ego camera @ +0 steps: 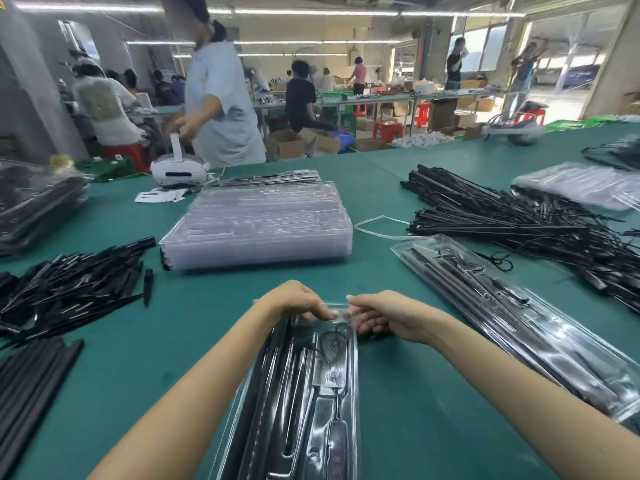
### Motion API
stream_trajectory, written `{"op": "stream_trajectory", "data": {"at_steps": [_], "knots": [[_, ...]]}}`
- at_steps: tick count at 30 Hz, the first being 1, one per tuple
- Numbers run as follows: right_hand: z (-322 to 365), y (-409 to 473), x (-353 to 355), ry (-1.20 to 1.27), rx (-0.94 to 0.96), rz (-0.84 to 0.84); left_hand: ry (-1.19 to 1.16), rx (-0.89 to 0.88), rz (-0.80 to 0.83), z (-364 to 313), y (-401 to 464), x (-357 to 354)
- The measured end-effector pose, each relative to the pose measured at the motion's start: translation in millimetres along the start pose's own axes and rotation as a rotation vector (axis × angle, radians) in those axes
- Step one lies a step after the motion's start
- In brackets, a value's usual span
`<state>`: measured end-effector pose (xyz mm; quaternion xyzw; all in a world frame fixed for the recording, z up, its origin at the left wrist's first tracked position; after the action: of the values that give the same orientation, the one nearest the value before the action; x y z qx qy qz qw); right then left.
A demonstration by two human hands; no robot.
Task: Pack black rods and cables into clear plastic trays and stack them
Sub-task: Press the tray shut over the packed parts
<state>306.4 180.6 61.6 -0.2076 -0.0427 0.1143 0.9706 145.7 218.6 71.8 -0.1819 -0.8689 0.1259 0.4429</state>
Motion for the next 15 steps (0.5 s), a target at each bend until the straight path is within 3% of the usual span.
{"op": "stream_trajectory", "data": {"at_steps": [5, 8, 13, 15], "knots": [[-1.7, -12.2, -13.8, -0.197, 0.083, -0.058, 0.188, 0.081, -0.33, 11.3, -2.2, 12.4], [-5.7, -25.6, -25.6, -0.239, 0.116, -0.088, 0.109, -0.037, -0.482, 13.4, -17.4, 20.7], [-26.0, -71.2, -29.7, -0.382, 0.14, -0.124, 0.266, -0.247, -0.448, 28.0, -78.8, 9.2], [-40.6, -93.0, -37.0, -0.418, 0.103, -0.039, 0.293, -0.196, -0.389, 49.8, -111.6, -4.8]]}}
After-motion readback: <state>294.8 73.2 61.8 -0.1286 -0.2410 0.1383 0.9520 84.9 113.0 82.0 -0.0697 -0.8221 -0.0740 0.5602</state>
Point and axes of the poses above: each hand's wrist, its own y-axis towards the middle knuckle, its own x-axis out of the back of the hand, z = x × y, the point moved 5 cm from there along y, towards the middle knuckle, and after that the axes turned 9 degrees about y, right-handed, at the moved point
